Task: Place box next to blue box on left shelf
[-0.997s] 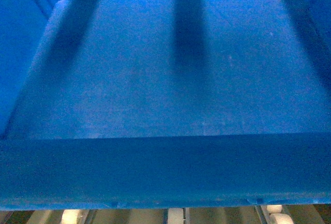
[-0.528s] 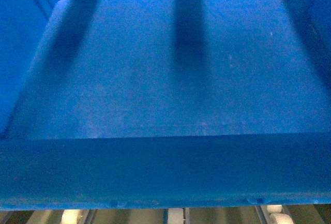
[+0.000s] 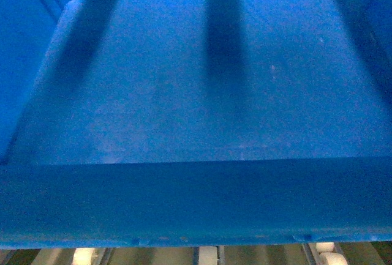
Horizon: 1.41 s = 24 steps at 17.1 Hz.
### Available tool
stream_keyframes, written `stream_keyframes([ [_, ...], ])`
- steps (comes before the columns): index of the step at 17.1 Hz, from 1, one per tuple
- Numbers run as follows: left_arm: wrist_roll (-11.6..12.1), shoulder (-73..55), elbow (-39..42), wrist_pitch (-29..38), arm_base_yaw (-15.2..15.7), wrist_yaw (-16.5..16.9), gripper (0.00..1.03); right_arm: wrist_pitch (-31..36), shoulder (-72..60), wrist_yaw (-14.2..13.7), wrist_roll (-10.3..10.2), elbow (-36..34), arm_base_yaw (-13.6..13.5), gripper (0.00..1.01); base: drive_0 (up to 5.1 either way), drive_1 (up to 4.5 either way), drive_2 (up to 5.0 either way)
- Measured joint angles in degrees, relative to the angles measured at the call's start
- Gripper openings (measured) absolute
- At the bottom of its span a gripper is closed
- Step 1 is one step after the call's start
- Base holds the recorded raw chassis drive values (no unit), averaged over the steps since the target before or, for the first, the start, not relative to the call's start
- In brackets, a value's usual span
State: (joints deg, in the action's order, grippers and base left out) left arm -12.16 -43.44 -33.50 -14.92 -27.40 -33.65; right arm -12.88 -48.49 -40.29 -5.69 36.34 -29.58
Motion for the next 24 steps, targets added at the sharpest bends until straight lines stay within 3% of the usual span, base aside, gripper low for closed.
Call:
stream_keyframes([
  [1,0.00,0.00,0.00,0.00,0.00,0.00,0.10,-0.26,-0.04,-0.22,-0.22,0.02,0.00,0.16,0.0,0.00,0.0],
  [2,0.61,-0.04,0.02,0.59,-0.15,-0.35,0.10,-1.90,-0.61,-2.89,-2.12,0.28,-0.92,0.16,0.0,0.00,0.0],
  [3,2.12,-0.87,0.57,2.91,-2.14,-4.70,0.11,-2.10,-0.83,-3.69,-3.30,0.28,-1.16,0.17,0.0,0.00,0.0],
  [4,2.19,-1.16,0.63,3.58,-2.97,-7.34,0.11,-1.79,-0.94,-3.82,-3.32,0.28,-1.07,0.17,0.0,0.00,0.0],
  [6,2.54,-1.14,0.63,3.19,-3.17,-8.98,0.12,-2.27,-0.92,-3.56,-3.89,0.33,-1.14,0.17,0.0,0.00,0.0],
  [8,2.14,-1.66,0.50,0.68,-3.15,-8.87,0.12,-7.52,-2.23,-1.27,-6.97,1.86,-1.14,0.17,0.0,0.00,0.0],
  [10,0.85,-3.72,-0.04,-2.32,-2.71,-7.19,0.12,-12.96,-3.85,1.33,-9.79,3.26,-0.61,0.17,0.0,0.00,0.0],
  [14,-0.81,-10.08,-2.62,-3.41,-1.25,-3.13,0.12,-17.92,-6.64,5.90,-11.93,5.38,3.48,0.17,0.0,0.00,0.0],
  [16,-0.20,-12.83,-3.17,-1.88,1.18,-1.42,0.12,-15.23,-9.60,10.27,-12.15,5.44,5.81,0.16,0.0,0.00,0.0],
  [18,1.68,-14.99,-3.50,0.79,3.72,0.52,0.12,-12.35,-12.35,12.85,-11.85,5.62,7.56,0.15,0.0,0.00,0.0],
  [24,3.43,-21.62,-4.42,4.17,9.49,6.14,0.12,-8.39,-19.67,17.27,-11.43,7.37,9.79,0.13,0.0,0.00,0.0],
])
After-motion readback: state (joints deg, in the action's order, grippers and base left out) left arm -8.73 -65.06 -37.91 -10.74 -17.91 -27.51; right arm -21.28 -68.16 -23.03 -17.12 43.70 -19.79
